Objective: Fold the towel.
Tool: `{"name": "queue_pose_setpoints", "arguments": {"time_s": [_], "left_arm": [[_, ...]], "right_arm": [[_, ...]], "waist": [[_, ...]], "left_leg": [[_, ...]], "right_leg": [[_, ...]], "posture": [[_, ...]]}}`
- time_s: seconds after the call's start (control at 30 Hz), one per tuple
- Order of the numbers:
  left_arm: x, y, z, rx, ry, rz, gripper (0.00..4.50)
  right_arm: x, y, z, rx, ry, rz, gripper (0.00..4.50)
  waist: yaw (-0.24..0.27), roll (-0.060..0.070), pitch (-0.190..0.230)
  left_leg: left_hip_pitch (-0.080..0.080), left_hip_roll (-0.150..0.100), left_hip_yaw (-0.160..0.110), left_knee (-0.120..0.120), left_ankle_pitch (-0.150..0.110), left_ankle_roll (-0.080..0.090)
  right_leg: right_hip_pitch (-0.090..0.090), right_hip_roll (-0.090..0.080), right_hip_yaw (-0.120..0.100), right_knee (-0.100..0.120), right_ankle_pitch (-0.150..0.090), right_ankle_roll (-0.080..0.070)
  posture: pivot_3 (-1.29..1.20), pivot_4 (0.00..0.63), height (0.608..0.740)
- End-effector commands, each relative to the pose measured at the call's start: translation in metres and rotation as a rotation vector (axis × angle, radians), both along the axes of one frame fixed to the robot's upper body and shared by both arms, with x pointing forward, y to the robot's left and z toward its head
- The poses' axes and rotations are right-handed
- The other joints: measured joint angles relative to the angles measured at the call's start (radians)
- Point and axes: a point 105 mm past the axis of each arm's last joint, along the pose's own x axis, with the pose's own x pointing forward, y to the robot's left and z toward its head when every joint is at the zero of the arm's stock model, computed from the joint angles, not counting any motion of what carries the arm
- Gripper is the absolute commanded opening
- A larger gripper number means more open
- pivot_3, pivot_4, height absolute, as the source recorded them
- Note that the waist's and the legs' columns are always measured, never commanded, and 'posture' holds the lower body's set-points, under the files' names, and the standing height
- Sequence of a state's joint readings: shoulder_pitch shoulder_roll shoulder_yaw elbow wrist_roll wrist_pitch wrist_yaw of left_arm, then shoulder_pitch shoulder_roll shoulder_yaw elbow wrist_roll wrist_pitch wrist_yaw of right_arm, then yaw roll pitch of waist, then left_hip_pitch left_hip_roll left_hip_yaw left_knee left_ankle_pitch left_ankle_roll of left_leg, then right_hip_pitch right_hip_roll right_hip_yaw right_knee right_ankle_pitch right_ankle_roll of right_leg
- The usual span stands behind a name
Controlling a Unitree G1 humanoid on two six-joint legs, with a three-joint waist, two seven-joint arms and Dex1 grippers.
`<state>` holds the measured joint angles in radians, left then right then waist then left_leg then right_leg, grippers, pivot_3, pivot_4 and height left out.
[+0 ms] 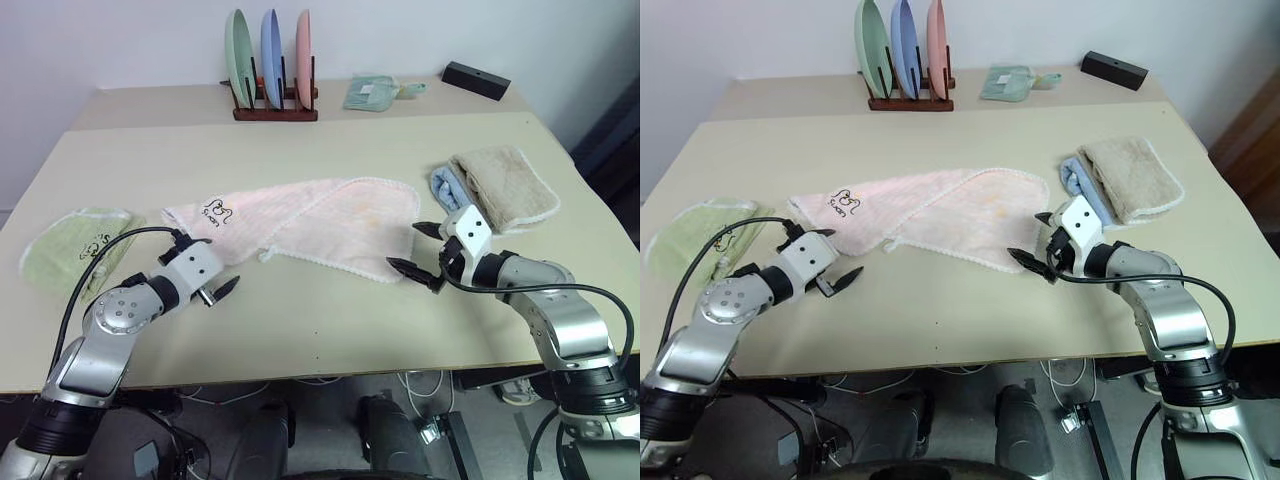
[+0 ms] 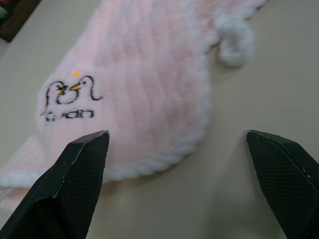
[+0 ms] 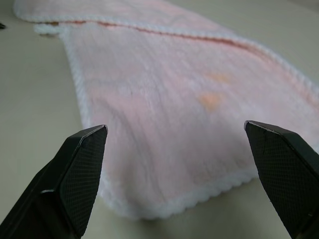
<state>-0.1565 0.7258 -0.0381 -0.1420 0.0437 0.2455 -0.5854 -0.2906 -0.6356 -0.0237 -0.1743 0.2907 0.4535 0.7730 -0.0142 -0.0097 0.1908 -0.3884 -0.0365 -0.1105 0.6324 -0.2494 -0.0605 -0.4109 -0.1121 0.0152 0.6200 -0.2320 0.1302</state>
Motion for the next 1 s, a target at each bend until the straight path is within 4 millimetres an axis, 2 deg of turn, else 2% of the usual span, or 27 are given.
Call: {"name": "queue_pose_setpoints", "arguments": {"time_s": [0.03,0.1,0.2,0.43,0.6,0.73,0.77,0.87,1.0], "left_arm": [[0.011,0.003,-0.008,0.008,0.012,0.021,4.48],[0.018,0.002,-0.01,-0.011,0.006,0.025,4.48],[0.022,0.002,-0.009,-0.024,-0.01,0.028,3.67],[0.023,0.003,-0.003,-0.02,-0.044,0.017,0.07],[0.018,0.001,0.007,-0.015,-0.079,-0.019,0.02],[-0.01,-0.006,0.025,-0.097,-0.128,-0.116,0.02],[-0.021,-0.004,0.029,-0.14,-0.122,-0.133,0.02],[-0.051,0.006,0.029,-0.188,-0.068,-0.153,0.02],[-0.074,0.031,0.017,-0.155,0.023,-0.102,0.02]], "right_arm": [[0.0,0.003,0.014,0.023,-0.06,0.006,4.5],[0.0,0.004,0.014,0.026,-0.063,0.006,4.5],[0.0,0.002,0.014,0.028,-0.066,0.003,4.5],[-0.001,0.003,0.014,0.027,-0.071,0.004,4.5],[0.003,0.004,0.017,0.0,-0.091,0.008,4.5],[0.017,0.003,0.019,-0.134,-0.156,0.009,4.5],[0.026,0.0,0.019,-0.193,-0.191,-0.01,4.5],[0.052,-0.006,0.026,-0.283,-0.263,-0.06,4.5],[0.071,-0.005,0.028,-0.356,-0.306,-0.046,4.5]], "waist": [[0.002,0.0,0.0],[0.002,0.0,0.0],[0.001,0.0,0.0],[-0.003,0.0,0.0],[-0.003,0.0,0.0],[-0.007,0.0,0.0],[-0.009,0.0,0.0],[-0.019,0.0,0.0],[-0.022,0.0,0.0]], "left_leg": [[0.0,0.0,0.0,0.0,0.0,0.0],[0.0,0.0,0.0,0.0,0.0,0.0],[0.001,0.0,0.0,0.0,0.0,0.0],[0.001,0.0,0.0,0.0,0.0,0.0],[0.001,0.0,0.0,0.0,0.0,0.0],[0.001,0.0,0.001,-0.001,0.0,0.0],[0.001,0.0,0.001,-0.001,0.0,0.0],[0.001,0.001,0.002,-0.001,0.0,0.0],[0.0,0.001,0.002,-0.001,0.0,0.0]], "right_leg": [[0.0,0.0,0.0,0.0,0.0,0.0],[0.001,0.0,0.0,0.0,0.0,0.0],[0.001,0.0,0.0,0.0,0.0,0.0],[0.001,0.0,0.0,0.001,0.0,0.0],[0.001,0.0,0.0,0.0,0.0,0.0],[-0.001,0.0,0.001,0.0,0.0,0.0],[-0.001,0.0,0.001,0.0,0.0,0.0],[-0.001,0.0,0.002,0.0,0.0,0.0],[-0.001,0.0,0.001,0.0,0.0,0.0]], "posture": [[0.0,0.15,0.74],[0.0,0.15,0.74],[0.0,0.15,0.74],[0.0,0.15,0.74],[0.0,0.15,0.74],[0.0,0.15,0.74],[0.0,0.15,0.74],[0.0,0.15,0.74],[0.0,0.15,0.74]]}}
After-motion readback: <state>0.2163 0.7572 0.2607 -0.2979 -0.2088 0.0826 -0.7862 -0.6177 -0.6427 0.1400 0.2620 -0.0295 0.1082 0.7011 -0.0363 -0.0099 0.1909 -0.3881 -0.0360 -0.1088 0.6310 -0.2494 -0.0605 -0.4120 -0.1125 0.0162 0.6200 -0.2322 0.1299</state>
